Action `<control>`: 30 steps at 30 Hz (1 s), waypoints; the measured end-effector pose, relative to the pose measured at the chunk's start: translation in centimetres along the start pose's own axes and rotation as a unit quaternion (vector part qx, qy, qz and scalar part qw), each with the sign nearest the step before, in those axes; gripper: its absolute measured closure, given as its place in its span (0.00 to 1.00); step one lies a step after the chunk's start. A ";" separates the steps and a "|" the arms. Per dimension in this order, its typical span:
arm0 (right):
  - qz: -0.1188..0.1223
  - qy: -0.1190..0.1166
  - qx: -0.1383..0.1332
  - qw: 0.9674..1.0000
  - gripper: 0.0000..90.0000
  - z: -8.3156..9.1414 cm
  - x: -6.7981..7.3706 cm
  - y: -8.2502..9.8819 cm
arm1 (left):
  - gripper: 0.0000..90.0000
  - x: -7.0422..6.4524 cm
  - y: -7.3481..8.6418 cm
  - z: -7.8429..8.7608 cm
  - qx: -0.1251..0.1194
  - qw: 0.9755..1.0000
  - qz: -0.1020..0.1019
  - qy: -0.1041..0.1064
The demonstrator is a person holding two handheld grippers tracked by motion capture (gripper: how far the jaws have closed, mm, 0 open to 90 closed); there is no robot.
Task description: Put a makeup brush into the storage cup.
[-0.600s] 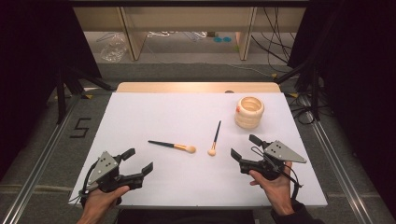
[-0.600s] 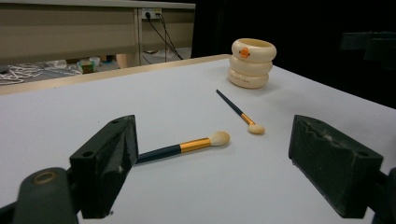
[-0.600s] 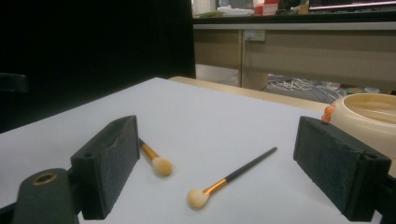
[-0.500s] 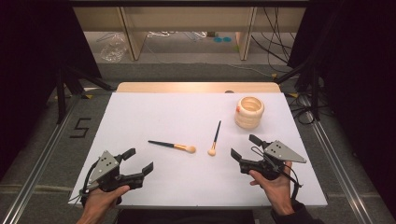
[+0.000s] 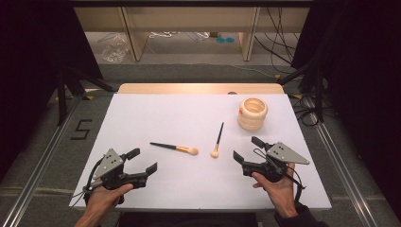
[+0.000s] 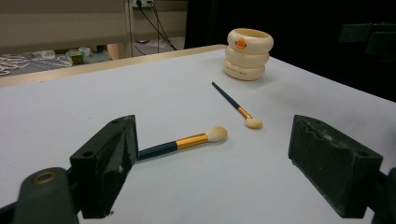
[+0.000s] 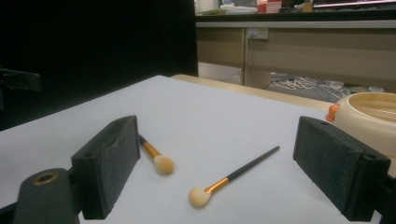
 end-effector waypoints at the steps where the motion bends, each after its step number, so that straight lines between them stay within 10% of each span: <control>1: -0.001 -0.001 -0.002 1.000 0.18 0.0 0.0 0.0 | 0.18 0.0 0.0 -0.1 0.005 1.000 -0.002 0.003; 22: -0.001 -0.007 0.000 1.000 0.18 -0.3 -0.1 0.1 | 0.19 2.6 -1.9 -2.6 0.052 0.999 -0.011 0.012; 30: -0.001 -0.008 -0.006 1.000 0.18 -0.4 -0.1 0.0 | 0.19 3.1 -1.1 -4.7 0.098 0.994 -0.023 0.028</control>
Point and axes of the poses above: each handheld gripper's, and its own axes: z roughly backward along the jaws, y roughly out of its underside, x roughly to its left, the point moved 10 cm from there along -z, roughly forward along the jaws, and after that the axes turned 11 degrees about y, right-handed, at the moved point
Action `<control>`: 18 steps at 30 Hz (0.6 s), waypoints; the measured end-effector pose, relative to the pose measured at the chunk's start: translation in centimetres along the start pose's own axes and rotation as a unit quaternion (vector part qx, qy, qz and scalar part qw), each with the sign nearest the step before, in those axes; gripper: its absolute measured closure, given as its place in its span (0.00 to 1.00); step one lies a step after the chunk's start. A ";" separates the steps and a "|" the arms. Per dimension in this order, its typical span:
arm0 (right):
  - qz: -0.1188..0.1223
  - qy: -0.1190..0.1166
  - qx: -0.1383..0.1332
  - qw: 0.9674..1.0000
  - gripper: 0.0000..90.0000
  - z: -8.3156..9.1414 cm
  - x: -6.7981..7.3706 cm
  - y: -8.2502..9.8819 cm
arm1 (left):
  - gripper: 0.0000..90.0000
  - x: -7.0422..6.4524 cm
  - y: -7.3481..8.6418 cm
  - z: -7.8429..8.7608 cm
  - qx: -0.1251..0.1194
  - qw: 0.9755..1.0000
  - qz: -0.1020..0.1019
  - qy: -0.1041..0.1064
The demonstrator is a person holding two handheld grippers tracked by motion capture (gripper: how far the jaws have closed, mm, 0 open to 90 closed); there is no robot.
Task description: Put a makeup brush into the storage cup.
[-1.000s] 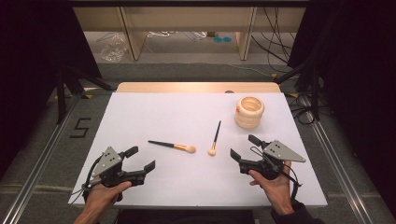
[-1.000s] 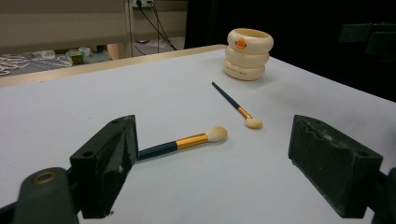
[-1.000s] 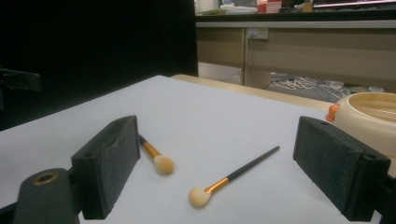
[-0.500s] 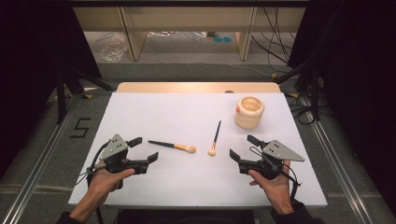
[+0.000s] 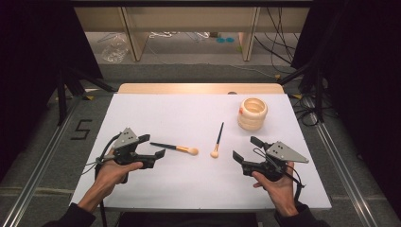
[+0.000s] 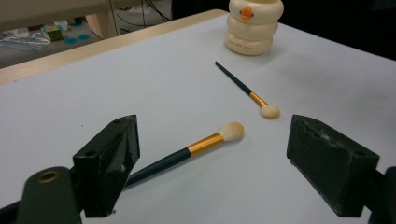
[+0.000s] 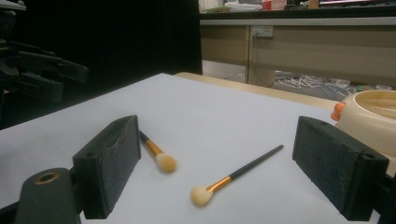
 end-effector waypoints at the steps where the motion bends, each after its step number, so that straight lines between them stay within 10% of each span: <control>1: 0.000 -0.001 0.001 1.000 0.18 0.0 0.0 0.0 | 0.19 0.1 0.1 -0.2 0.004 1.000 0.001 -0.001; 18: 0.004 0.000 0.003 1.000 0.19 0.0 0.3 0.0 | 0.25 1.8 0.6 -2.9 0.074 0.997 -0.024 0.026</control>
Point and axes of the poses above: each handheld gripper's, and its own axes: z roughly backward along the jaws, y roughly out of its underside, x roughly to its left, the point moved 10 cm from there along -z, roughly forward along the jaws, and after that the axes turned 11 degrees about y, right-handed, at the moved point
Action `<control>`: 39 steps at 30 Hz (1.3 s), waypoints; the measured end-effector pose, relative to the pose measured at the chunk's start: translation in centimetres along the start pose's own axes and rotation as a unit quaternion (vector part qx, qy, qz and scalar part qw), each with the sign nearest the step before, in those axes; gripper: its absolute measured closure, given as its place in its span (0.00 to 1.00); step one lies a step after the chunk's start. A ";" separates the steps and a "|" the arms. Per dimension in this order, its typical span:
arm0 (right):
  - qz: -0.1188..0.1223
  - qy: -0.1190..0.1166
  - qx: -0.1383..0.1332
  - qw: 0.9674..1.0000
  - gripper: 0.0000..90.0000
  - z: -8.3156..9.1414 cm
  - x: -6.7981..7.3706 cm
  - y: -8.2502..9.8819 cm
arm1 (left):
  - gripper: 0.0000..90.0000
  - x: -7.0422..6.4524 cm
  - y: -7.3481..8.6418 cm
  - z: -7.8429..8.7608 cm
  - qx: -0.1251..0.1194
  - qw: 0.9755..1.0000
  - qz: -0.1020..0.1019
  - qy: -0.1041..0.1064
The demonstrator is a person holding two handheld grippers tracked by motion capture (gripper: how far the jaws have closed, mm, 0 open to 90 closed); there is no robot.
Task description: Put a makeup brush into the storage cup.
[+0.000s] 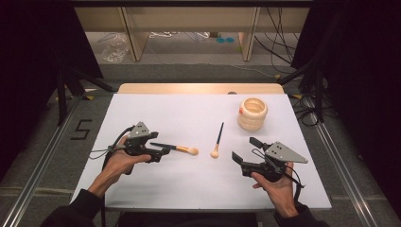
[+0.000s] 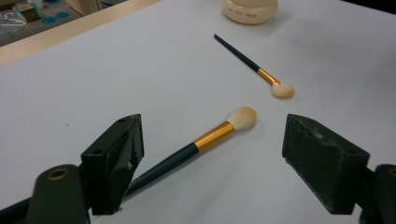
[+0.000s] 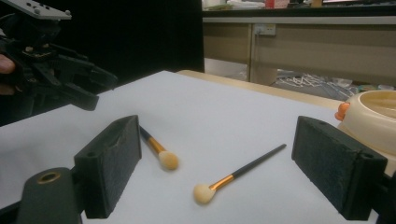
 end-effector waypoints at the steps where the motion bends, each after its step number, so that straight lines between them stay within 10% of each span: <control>1: -0.001 -0.003 0.000 1.000 0.19 0.0 0.1 0.0 | 0.25 0.2 -0.2 -0.5 -0.002 1.000 0.006 0.000; 12: -0.003 -0.013 0.003 1.000 0.19 -0.1 0.3 0.1 | 0.31 1.7 0.0 -2.2 0.061 0.998 -0.019 0.026; 39: -0.001 -0.018 0.008 1.000 0.20 -0.2 0.4 0.3 | 0.39 3.1 1.9 -6.4 0.185 0.980 -0.039 0.067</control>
Point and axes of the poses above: each handheld gripper's, and its own axes: z roughly backward along the jaws, y roughly out of its underside, x roughly to its left, the point moved 10 cm from there along -z, roughly forward along the jaws, and after that the axes turned 11 degrees about y, right-handed, at the moved point
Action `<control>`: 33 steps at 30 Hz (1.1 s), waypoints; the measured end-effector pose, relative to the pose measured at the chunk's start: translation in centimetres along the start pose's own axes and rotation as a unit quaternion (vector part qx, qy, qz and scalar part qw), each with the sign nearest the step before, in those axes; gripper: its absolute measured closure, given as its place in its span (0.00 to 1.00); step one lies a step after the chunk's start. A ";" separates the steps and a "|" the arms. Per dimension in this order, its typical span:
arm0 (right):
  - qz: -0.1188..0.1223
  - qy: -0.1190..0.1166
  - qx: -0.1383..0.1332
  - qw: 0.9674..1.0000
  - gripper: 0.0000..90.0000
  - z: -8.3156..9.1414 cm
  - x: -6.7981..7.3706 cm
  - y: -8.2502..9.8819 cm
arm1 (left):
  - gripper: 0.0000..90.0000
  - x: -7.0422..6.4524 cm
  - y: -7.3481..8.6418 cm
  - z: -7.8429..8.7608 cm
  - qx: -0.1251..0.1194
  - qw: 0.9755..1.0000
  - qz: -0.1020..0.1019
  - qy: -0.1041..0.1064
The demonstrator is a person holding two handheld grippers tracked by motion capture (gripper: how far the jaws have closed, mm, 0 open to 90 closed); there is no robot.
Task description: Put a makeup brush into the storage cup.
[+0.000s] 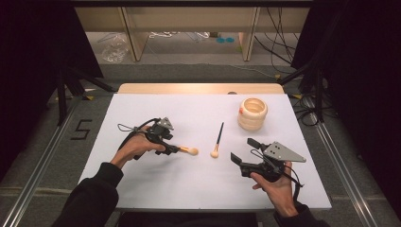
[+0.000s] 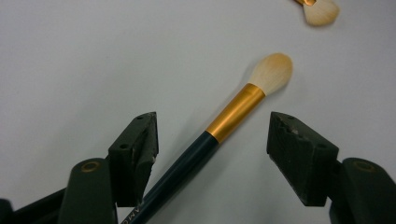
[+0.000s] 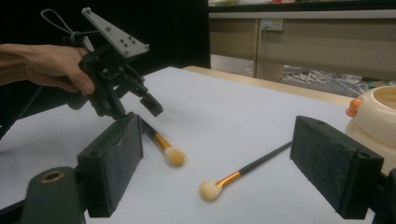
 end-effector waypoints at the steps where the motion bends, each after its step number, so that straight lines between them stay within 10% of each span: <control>1: -0.001 0.000 0.000 1.000 0.20 0.0 0.0 0.0 | 0.39 0.0 0.0 0.0 0.000 1.000 0.000 0.000; 5: 0.001 -0.001 0.006 1.000 0.21 0.1 0.0 0.1 | 0.42 0.1 0.0 -0.8 -0.012 1.000 0.022 0.003; 33: -0.003 -0.011 0.000 1.000 0.21 0.0 0.3 0.0 | 0.62 0.9 1.1 -1.5 0.100 0.995 0.013 0.026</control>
Point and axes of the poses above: each handheld gripper's, and its own axes: z roughly backward along the jaws, y roughly out of its underside, x roughly to its left, the point moved 10 cm from there along -z, roughly forward along the jaws, and after that the axes turned 11 degrees about y, right-handed, at the moved point
